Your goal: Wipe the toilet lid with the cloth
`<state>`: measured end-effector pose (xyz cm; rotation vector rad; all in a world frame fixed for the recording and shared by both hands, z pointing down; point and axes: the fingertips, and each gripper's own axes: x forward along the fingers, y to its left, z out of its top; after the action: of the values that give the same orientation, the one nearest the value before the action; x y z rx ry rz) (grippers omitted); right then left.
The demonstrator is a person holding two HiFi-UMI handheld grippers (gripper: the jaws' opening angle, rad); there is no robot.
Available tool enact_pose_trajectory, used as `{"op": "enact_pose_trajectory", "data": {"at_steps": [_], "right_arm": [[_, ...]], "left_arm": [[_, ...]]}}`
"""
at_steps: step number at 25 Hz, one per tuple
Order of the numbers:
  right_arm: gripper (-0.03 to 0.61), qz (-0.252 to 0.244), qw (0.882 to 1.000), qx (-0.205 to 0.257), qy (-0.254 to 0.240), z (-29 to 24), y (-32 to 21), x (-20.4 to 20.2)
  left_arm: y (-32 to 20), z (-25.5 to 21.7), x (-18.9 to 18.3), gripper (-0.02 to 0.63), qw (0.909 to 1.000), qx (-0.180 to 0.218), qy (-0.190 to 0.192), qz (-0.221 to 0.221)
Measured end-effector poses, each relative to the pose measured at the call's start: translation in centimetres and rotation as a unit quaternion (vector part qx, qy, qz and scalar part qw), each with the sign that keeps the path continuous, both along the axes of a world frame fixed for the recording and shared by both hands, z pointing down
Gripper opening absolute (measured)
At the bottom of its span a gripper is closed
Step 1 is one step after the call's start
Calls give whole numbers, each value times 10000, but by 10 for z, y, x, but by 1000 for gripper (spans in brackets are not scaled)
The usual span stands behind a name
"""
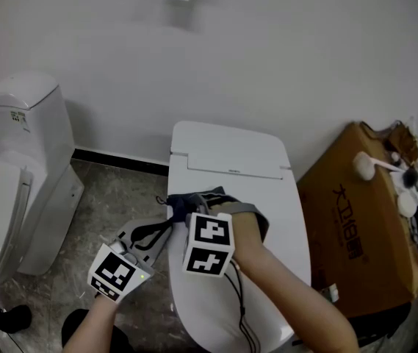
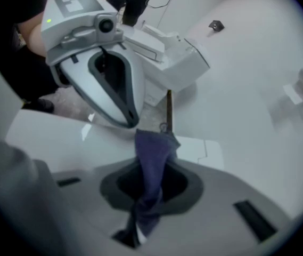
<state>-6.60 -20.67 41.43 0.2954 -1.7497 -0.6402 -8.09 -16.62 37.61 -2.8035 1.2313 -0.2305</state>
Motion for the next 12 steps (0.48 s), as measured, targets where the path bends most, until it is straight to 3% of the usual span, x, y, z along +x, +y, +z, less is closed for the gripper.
{"op": "enact_pose_trajectory", "data": {"at_steps": [4,8,12], "right_arm": [[63,-19,10000,-4,-75,0,2,-5],[63,105,9988,-40,-468,-6,2,-2],[63,333,9978,-25,-579,-13,3,31]], "left_arm": [[0,1,1,15,10000,-1,-4,10],[2,-2,2,15,10000,-22,32,13],[4,2,4,15,10000,-20,-70,28]]}}
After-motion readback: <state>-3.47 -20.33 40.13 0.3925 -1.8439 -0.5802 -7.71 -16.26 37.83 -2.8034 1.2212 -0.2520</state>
